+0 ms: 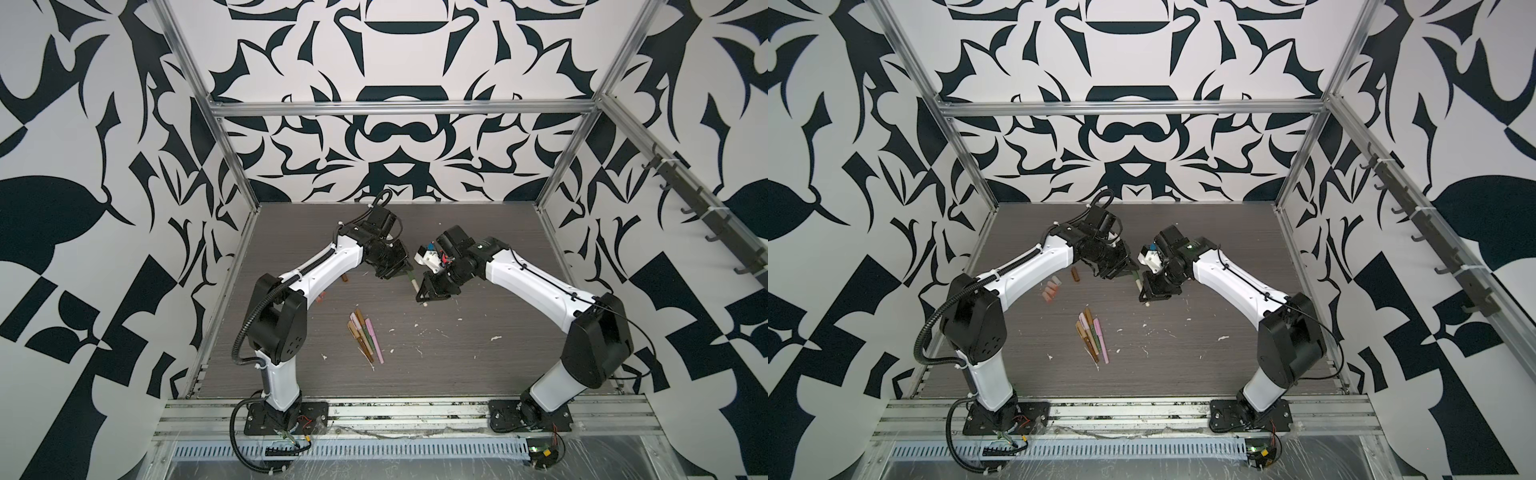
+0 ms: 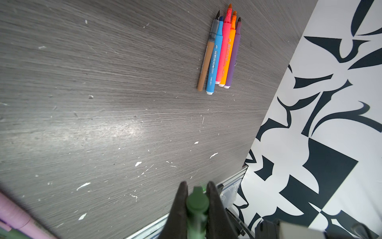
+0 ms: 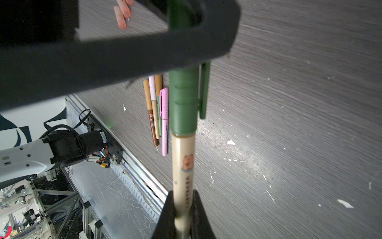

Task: Remove pen caps from pens
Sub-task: Open the pen cap on the pen.

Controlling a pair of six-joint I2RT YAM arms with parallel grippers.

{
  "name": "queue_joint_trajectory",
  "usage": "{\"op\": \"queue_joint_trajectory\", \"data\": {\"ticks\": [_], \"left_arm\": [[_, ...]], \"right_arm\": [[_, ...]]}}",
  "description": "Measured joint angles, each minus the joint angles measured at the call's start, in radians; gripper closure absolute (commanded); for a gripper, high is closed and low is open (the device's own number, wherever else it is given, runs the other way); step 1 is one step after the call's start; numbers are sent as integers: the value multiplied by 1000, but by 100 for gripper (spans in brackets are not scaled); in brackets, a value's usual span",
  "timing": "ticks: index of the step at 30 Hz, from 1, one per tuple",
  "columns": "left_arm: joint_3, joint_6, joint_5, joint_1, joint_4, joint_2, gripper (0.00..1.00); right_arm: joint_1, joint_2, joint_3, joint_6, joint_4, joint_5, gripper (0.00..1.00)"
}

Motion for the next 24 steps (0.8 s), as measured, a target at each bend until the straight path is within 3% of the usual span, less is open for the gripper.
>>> {"op": "queue_joint_trajectory", "data": {"ticks": [6, 13, 16, 24], "left_arm": [[0, 3, 31, 53, -4, 0, 100], [105, 68, 102, 180, -145, 34, 100], [188, 111, 108, 191, -214, 74, 100], [188, 157, 121, 209, -264, 77, 100]], "right_arm": [[0, 1, -3, -7, 39, -8, 100], [11, -6, -80, 2, 318, -43, 100], [8, -26, -113, 21, 394, -40, 100], [21, -32, -135, 49, 427, -56, 100]]}}
